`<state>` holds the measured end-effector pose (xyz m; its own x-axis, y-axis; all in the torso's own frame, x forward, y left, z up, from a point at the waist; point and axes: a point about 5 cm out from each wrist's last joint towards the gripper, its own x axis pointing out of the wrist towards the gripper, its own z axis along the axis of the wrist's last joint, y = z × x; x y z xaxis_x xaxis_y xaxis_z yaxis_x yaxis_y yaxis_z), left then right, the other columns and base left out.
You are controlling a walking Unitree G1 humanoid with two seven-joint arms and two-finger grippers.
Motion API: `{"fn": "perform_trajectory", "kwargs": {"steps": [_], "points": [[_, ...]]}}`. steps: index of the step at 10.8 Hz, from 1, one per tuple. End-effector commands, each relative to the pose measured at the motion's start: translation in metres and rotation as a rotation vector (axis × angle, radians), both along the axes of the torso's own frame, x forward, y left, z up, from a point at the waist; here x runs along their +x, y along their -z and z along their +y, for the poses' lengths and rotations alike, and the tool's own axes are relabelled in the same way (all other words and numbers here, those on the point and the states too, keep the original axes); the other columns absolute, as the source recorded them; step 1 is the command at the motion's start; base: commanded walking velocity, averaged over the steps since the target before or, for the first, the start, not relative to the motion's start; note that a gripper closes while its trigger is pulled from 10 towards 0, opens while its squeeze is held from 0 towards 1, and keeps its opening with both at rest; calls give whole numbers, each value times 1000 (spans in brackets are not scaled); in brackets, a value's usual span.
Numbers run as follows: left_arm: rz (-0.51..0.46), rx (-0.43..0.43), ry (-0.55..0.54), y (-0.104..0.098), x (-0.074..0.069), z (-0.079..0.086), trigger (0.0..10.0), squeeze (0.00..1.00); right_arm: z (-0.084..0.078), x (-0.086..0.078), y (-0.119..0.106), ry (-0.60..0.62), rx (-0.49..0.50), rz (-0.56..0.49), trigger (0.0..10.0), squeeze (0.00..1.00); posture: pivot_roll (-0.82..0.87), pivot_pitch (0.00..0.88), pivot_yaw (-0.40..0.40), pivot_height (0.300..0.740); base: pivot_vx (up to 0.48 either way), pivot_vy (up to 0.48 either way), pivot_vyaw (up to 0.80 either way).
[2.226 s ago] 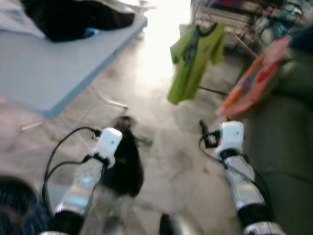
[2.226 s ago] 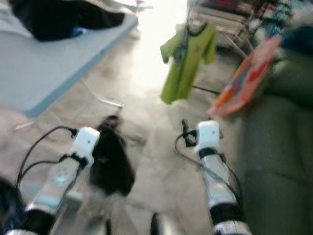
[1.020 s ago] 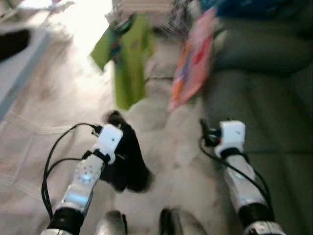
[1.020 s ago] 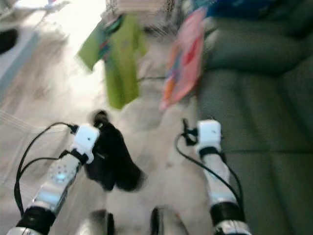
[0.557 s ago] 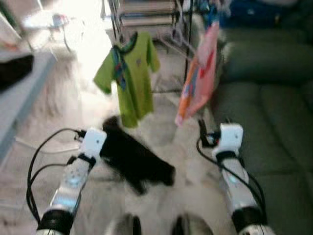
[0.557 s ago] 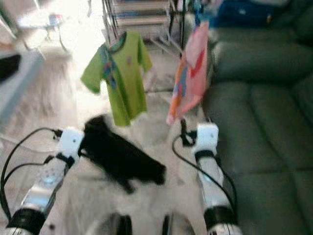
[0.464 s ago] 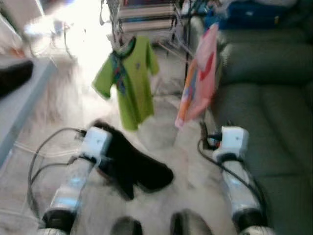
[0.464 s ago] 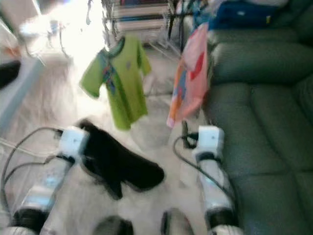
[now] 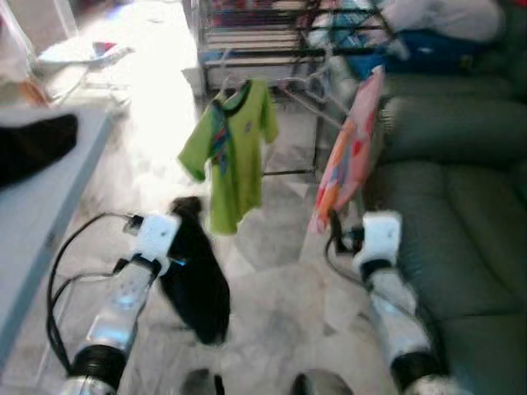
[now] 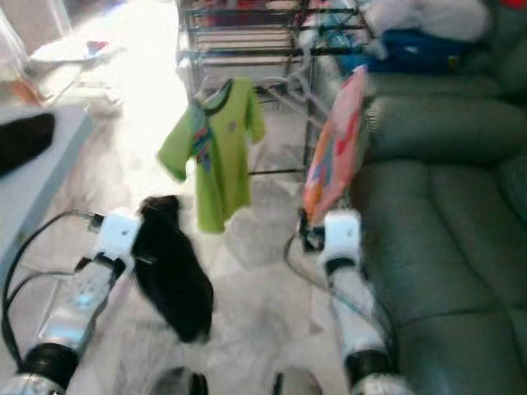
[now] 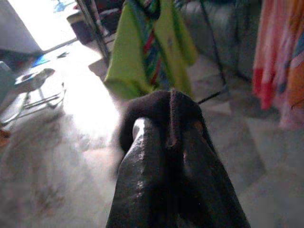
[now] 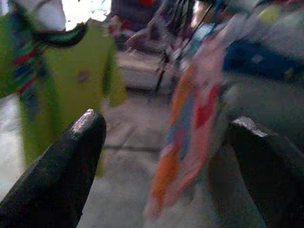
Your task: Hang hanger
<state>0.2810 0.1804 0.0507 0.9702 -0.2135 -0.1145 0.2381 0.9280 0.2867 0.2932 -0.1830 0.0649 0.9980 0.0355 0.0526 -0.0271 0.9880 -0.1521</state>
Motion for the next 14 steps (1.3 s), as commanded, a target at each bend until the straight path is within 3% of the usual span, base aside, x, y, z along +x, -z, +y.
{"fn": "perform_trajectory", "kwargs": {"steps": [1, 3, 5, 8, 14], "points": [[-85, -25, 30, -11, 2, -11, 10000, 0, -10, 0, 0, 36, 1, 4, 10000, 0, 29, 66, -35, 740, 0, 0, 0], [-49, -98, -10, -4, -5, -3, 10000, 0, -10, -5, 5, 42, 2, 13, 10000, 0, 17, 67, -31, 740, 0, 0, 0], [-64, -106, 12, -5, -6, -6, 10000, 0, -11, -9, 7, 43, 0, 17, 10000, 0, 12, 70, -33, 740, 0, 0, 0], [-79, -114, 15, -10, -1, -8, 10000, 0, -6, 2, -14, 12, -33, -68, 10000, 0, 10, 68, -37, 740, 439, 0, 0], [-75, -124, 31, -10, 0, -13, 10000, 0, -4, -1, -9, 8, -37, -44, 10000, 0, 7, 67, -39, 740, 459, 0, 0]]}}
